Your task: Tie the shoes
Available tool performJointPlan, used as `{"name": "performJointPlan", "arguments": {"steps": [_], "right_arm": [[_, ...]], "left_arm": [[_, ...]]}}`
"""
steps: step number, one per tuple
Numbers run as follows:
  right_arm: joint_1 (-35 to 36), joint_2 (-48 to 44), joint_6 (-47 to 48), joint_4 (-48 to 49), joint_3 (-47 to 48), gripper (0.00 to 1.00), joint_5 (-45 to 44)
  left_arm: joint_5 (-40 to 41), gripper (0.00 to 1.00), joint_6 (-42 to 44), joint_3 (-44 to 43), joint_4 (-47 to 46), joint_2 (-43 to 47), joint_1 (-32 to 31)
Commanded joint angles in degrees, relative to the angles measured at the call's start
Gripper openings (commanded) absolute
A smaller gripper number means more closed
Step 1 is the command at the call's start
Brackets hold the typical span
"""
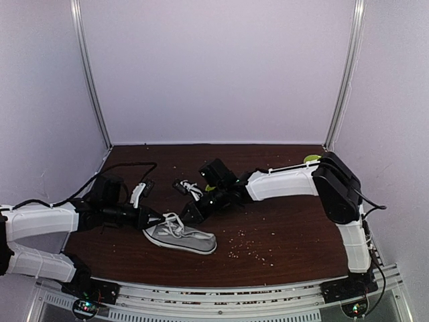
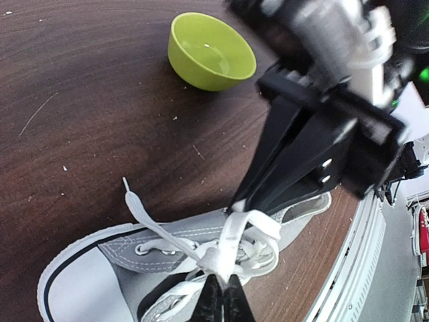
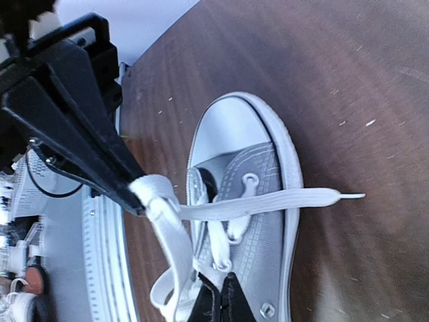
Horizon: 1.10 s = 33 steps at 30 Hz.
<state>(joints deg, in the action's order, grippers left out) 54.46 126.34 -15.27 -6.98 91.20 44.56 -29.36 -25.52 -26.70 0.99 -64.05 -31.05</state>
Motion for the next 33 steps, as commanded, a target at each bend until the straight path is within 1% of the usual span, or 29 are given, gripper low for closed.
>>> {"name": "performJointPlan", "arguments": {"steps": [1,4,9,13,17,25,33], "right_arm": [[0.53,-8.73,7.35,-4.52,-0.13,0.0,-11.46],[2.07,-11.52,11.8,-7.74,-0.68,0.0,-19.75],[5.79,-14.43,17.99,-8.19,-3.06,0.0,-33.89],[8.42,-15.24,21.08,-7.52,-4.24,0.0,-41.67],[10.98,-17.83,23.83,-2.29,-8.35,0.0,-50.94],[12.54,-20.05,25.91,1.13,-9.05,0.0,-56.02],[14.05,-18.63,29.84,-2.25,-5.25,0.0,-57.92]], "left_arm": [[-0.32,0.0,0.54,-1.15,-1.7,0.23,0.41],[-0.76,0.0,0.69,-1.31,-1.77,0.01,0.43],[-1.37,0.0,0.87,-1.6,-2.03,-0.58,0.46],[-1.87,0.0,1.0,-1.69,-1.92,-1.2,0.38],[-1.57,0.0,0.99,-1.54,-1.78,-0.83,0.42],[-1.5,0.0,0.8,-1.77,-1.85,-1.08,0.44],[-1.81,0.0,0.82,-1.86,-1.79,-1.0,0.43]]}}
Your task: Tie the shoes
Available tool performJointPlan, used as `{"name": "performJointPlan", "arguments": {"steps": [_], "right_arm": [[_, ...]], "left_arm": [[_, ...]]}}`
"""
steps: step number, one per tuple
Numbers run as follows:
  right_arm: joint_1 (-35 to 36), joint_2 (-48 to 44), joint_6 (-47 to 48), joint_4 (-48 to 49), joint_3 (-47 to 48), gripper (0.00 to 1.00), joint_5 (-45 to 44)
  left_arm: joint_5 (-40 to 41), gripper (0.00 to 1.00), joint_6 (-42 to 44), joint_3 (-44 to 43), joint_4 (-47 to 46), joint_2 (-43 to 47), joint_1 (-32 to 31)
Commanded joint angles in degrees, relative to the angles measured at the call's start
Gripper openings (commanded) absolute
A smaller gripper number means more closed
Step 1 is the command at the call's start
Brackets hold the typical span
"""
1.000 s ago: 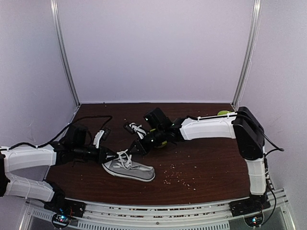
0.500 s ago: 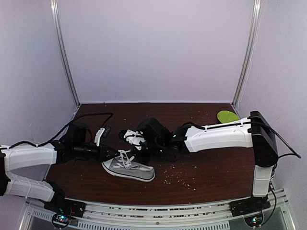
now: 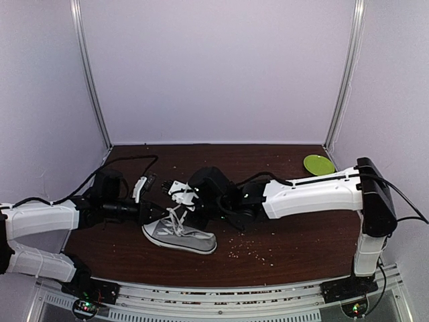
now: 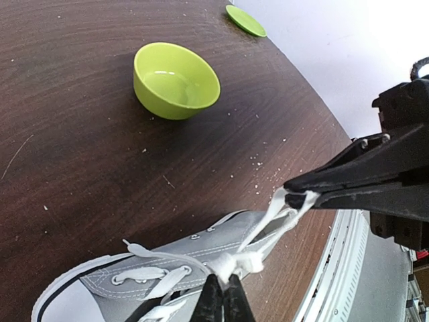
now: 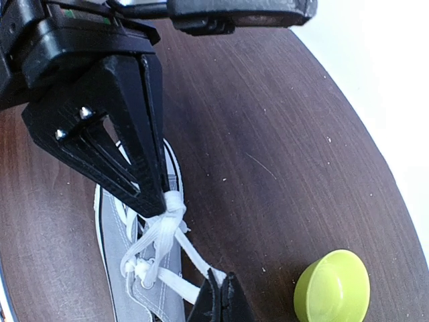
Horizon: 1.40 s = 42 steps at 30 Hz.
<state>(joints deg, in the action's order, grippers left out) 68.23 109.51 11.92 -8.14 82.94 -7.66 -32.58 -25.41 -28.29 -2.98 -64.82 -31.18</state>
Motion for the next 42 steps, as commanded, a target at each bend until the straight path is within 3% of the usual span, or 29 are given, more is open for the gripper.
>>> {"name": "performJointPlan", "arguments": {"steps": [1,7,14,22,24,27,31,36,42], "right_arm": [[0.64,-1.77,3.2,-1.13,2.79,0.0,-6.89],[2.2,-2.63,5.64,0.0,1.22,0.0,-9.99],[1.63,-0.84,1.98,-4.56,1.51,0.0,-4.86],[-1.05,-5.6,-7.43,-1.11,-8.26,0.0,3.06],[-1.7,-6.36,-9.07,-0.42,-9.54,0.0,4.02],[-2.7,-7.46,-10.93,0.37,-11.09,0.0,4.95],[-3.8,-9.14,-13.08,1.82,-13.48,0.0,6.4],[-4.62,-9.54,-14.8,2.89,-14.63,0.0,8.49],[-5.91,-9.66,-16.16,4.07,-14.83,0.0,11.26]], "left_arm": [[1.42,0.0,0.72,-0.19,2.19,-0.1,0.48],[1.43,0.0,0.71,0.09,2.03,-0.25,0.57],[-1.67,0.0,0.43,0.22,0.68,-0.09,0.5],[2.22,0.51,-0.89,1.91,1.14,6.75,0.5],[4.82,0.6,-1.42,2.48,0.81,8.57,0.5],[8.79,0.66,-1.0,2.42,2.18,8.3,0.49],[7.16,0.66,-0.87,1.69,1.04,4.54,0.49],[5.15,0.52,5.19,0.22,0.49,-0.34,0.37],[7.27,0.53,14.96,0.38,-2.72,-1.24,-2.89]]}}
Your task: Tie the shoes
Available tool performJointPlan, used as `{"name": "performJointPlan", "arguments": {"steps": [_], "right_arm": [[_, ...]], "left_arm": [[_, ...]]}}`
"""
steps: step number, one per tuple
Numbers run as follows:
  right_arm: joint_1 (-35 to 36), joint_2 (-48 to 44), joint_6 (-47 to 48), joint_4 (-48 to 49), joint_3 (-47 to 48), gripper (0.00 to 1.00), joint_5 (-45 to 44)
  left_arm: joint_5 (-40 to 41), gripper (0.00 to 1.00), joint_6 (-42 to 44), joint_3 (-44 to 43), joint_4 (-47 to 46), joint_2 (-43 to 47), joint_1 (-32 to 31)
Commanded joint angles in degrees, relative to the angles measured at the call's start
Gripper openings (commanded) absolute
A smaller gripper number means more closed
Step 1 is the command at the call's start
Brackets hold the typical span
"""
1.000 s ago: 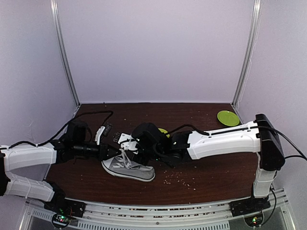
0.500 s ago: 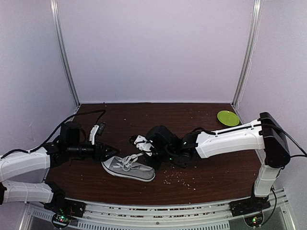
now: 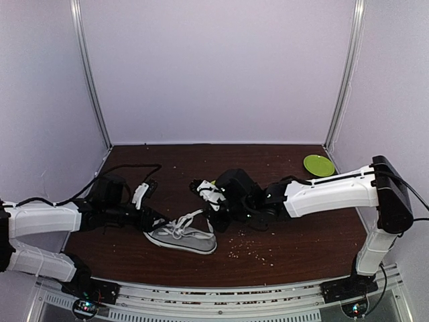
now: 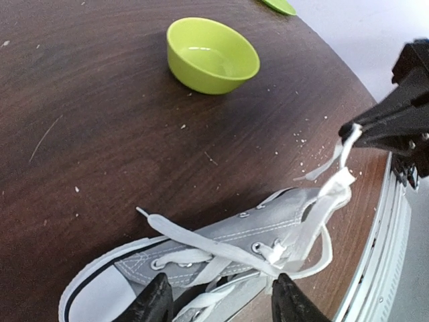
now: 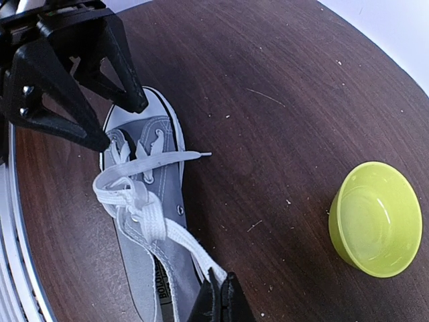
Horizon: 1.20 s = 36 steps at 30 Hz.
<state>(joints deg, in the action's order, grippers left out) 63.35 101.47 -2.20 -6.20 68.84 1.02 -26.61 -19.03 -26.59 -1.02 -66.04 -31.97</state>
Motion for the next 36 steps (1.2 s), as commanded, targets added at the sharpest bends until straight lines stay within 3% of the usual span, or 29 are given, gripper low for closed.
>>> {"name": "performJointPlan", "arguments": {"steps": [1,8,13,31,33,36], "right_arm": [[-1.26,-1.63,-2.29,2.24,-0.77,0.0,3.04],[-2.55,-2.22,-3.66,3.55,-1.4,0.0,5.93],[-2.98,-2.11,-4.36,4.37,-1.48,0.0,7.28],[-3.15,-0.98,-4.83,4.09,-0.73,0.0,9.07],[-3.16,-0.71,-4.83,3.9,-0.59,0.0,9.18],[-3.18,-0.51,-4.91,3.69,-0.55,0.0,9.35]], "left_arm": [[1.56,0.53,9.88,-1.28,-4.83,-0.39,-2.43],[4.95,0.53,17.51,1.23,-8.55,-1.72,-4.43],[5.05,0.53,18.44,3.4,-13.14,-2.65,-4.84],[6.57,0.48,21.05,-0.72,-15.19,-10.21,-8.26],[6.84,0.42,21.37,-1.44,-14.32,-10.06,-8.77],[7.18,0.19,21.71,-2.07,-13.0,-8.99,-9.08]]}}
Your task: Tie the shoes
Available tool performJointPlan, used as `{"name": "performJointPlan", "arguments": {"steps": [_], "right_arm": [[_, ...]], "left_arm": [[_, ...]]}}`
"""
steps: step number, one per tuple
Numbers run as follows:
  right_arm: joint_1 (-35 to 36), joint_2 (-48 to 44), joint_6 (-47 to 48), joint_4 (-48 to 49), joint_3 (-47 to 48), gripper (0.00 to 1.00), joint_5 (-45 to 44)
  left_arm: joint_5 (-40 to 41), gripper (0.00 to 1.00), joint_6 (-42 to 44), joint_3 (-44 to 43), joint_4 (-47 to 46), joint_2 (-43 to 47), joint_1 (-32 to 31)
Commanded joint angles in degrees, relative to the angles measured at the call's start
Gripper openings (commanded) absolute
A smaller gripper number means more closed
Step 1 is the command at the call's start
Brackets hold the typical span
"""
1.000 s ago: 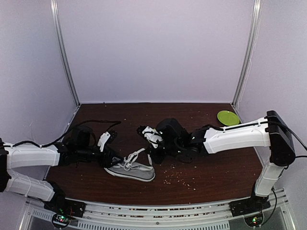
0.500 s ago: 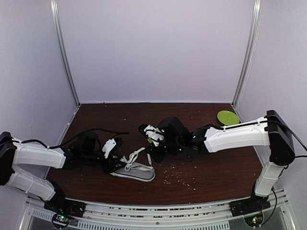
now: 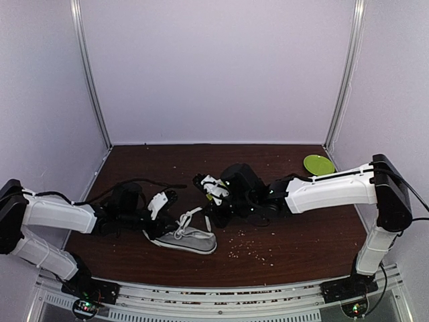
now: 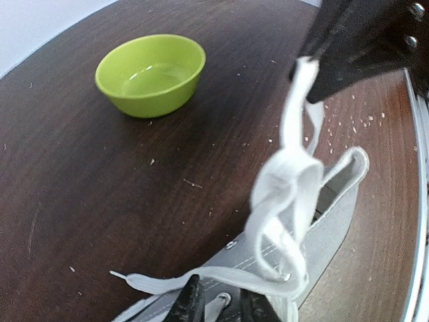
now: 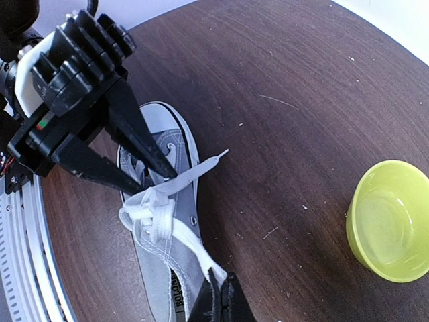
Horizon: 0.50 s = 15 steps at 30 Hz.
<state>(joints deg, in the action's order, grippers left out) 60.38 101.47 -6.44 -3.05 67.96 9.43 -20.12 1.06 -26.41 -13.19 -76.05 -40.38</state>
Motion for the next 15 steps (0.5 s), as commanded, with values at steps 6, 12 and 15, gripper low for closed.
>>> {"name": "performJointPlan", "arguments": {"steps": [6,12,15], "right_arm": [[-0.26,-0.81,-0.93,0.63,0.07,0.0,0.23],[-0.35,-0.8,-1.94,-0.27,1.12,0.0,-4.03],[-0.63,-0.02,-2.75,-1.17,2.0,0.0,-5.15]], "left_arm": [[3.0,0.0,-1.06,-1.77,1.99,7.15,-0.75],[8.91,0.0,-8.36,-2.34,11.87,14.21,-0.75],[8.64,0.0,-15.98,-3.54,20.84,16.98,-0.79]]}}
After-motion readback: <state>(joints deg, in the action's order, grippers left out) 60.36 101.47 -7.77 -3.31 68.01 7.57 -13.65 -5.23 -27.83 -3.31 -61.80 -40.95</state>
